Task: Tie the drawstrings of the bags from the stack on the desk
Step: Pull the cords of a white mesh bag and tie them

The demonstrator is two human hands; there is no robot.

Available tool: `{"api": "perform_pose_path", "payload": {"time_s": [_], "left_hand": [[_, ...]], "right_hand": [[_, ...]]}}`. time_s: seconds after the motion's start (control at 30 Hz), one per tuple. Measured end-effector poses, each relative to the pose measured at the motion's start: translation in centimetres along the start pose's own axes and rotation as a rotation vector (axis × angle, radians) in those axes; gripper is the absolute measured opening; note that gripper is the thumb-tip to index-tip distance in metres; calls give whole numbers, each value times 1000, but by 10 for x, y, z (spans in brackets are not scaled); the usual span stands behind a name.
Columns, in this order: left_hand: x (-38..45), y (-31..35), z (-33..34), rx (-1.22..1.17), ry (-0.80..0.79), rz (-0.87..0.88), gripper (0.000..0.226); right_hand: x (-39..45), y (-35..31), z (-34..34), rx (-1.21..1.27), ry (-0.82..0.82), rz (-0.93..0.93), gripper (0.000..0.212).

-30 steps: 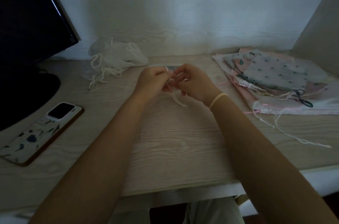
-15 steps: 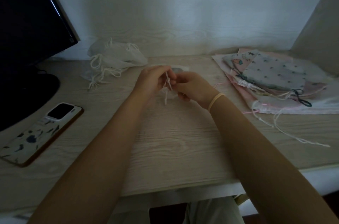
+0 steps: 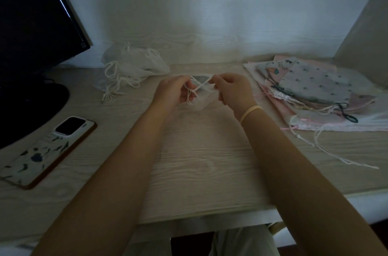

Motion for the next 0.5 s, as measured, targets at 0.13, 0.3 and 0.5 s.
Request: {"api": "perform_pose_path", "payload": {"time_s": [0.13,0.3,0.5], "left_hand": [[3,-1,0,-3,46,-20,24],[5,-4,-1,68,69,0,15],[19,-9,-7,29,191,-41,39]], "right_hand": [[4,-1,-3,11,109,10,25],[2,-11,-5,723,-143,288,19],[2,-11,-12,430,-105,181,41]]}}
Point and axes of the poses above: each hand's wrist, its own x-axis towards the middle knuckle, its own z-axis out of the palm, y = z × x, the point moved 1 cm from there along x, towards the middle knuckle, and after that the axes turned 10 degrees about y, right-handed, at the moved point
